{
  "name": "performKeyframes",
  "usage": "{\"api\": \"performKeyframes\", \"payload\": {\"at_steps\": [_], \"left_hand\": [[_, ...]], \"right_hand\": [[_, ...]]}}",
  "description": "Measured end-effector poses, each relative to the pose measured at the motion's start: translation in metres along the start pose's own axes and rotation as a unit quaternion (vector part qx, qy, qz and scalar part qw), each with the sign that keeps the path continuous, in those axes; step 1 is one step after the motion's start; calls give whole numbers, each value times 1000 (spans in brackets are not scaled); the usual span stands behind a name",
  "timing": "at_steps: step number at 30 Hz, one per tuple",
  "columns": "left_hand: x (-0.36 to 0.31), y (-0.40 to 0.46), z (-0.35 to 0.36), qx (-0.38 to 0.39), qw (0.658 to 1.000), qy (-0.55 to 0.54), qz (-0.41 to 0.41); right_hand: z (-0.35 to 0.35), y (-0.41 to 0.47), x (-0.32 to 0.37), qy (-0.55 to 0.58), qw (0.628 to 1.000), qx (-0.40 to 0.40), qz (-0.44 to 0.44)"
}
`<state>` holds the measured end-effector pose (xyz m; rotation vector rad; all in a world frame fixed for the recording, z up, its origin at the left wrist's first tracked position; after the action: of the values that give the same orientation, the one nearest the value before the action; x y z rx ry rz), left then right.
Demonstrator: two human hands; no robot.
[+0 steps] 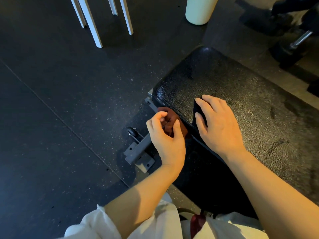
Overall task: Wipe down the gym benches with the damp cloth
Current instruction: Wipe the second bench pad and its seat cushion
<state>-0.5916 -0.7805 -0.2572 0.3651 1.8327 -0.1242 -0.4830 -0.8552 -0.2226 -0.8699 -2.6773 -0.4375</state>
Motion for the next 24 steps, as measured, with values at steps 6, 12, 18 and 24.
{"api": "performKeyframes", "payload": {"at_steps": [6,12,18,24], "left_hand": [[11,-37,5,123,991,-16,-54],[10,-13,4,41,998,0,-54],[9,-12,3,43,999,-8,-29],[17,-3,-3,98,995,-7,-24]], "right_hand": [[0,0,0,4,1000,-8,-1],[1,-1,-1,7,1000,-11,-3],[0,0,0,4,1000,-12,-5],[-1,-1,0,7,1000,-14,0]]}}
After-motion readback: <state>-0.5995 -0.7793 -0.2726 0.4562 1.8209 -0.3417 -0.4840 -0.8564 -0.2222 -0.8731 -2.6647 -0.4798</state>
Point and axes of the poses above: each hand's wrist, its own y-axis towards the middle knuckle, its own z-axis out of the palm, x = y × z, the point moved 2 cm from there along y, towards the middle knuckle, and after that the axes turned 9 degrees about y, right-handed, at the moved point
